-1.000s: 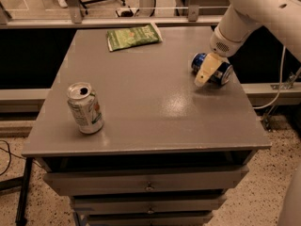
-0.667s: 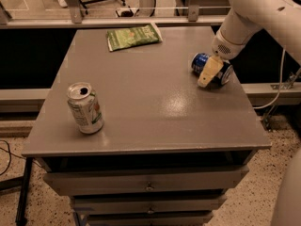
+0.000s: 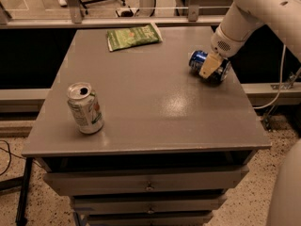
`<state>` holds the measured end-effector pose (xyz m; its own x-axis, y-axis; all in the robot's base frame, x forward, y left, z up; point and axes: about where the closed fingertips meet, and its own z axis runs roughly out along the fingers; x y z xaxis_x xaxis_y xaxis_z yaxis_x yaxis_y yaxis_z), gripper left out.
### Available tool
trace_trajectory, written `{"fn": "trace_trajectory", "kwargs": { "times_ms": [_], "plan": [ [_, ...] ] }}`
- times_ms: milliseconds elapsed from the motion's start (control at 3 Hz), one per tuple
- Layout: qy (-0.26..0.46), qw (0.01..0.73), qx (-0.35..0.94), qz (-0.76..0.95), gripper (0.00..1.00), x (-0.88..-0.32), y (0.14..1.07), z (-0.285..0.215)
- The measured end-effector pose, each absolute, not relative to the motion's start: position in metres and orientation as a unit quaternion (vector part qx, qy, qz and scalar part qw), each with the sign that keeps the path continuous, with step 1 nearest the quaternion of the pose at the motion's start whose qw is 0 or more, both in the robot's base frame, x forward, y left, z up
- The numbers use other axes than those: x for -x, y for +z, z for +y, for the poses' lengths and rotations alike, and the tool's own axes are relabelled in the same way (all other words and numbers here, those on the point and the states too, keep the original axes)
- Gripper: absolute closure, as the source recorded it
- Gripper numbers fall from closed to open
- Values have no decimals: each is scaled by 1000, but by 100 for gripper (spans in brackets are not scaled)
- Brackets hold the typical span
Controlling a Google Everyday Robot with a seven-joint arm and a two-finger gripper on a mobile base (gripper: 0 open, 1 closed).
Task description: Pick pepsi can
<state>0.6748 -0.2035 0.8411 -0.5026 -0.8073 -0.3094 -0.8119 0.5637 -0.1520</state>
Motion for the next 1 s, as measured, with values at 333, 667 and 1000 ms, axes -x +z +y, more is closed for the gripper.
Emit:
{"fn": "trace_trajectory", "kwargs": {
  "times_ms": [333,667,1000],
  "plan": [
    [48,194,487,850,88,-668,857,-179],
    [112,228,505,825,100,-659,883,-152],
    [211,278,503,791,100,-647,914,-130]
  ]
}}
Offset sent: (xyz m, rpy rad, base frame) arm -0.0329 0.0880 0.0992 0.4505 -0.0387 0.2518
